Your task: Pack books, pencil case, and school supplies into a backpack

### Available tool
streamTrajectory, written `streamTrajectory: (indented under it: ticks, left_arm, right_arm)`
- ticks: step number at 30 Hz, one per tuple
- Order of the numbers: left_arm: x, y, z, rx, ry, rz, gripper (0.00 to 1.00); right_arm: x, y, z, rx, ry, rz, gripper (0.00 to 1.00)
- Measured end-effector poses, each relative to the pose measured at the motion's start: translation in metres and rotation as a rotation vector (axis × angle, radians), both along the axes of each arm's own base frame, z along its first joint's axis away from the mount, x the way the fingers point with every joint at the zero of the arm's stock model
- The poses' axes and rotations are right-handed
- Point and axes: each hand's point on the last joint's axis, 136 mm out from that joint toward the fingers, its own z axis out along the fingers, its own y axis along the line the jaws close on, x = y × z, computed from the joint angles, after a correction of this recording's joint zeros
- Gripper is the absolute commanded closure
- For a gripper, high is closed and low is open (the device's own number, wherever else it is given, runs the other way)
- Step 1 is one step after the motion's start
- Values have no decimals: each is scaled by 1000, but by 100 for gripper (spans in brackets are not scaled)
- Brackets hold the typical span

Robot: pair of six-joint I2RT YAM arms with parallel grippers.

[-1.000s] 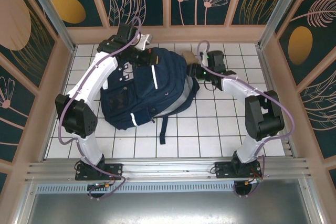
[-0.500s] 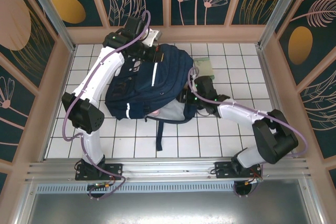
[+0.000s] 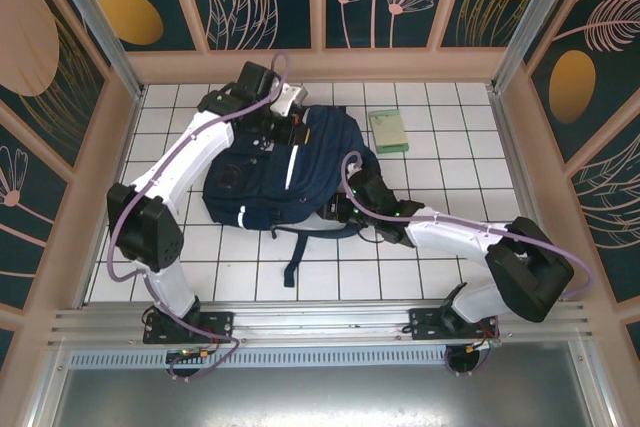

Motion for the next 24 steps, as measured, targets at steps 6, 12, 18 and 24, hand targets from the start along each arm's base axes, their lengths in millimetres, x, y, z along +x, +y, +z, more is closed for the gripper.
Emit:
streamTrajectory:
  ticks: [6,12,18,24]
  left_arm:
    - [-20,8,8,-35,-34,3,100]
    - [-18,18,4,36,-62,28,97]
    - [-17,35,9,134,-125,78,81]
    - [-13,63,11,257,-166,171,54]
  right_arm:
    - [4,-18,10,27,-75,-22,66]
    - [-3,-36,23,117,-161,23,66]
    - [-19,-14,47,221,-213,178,67]
    - [-34,1,56,265,-197,270,68]
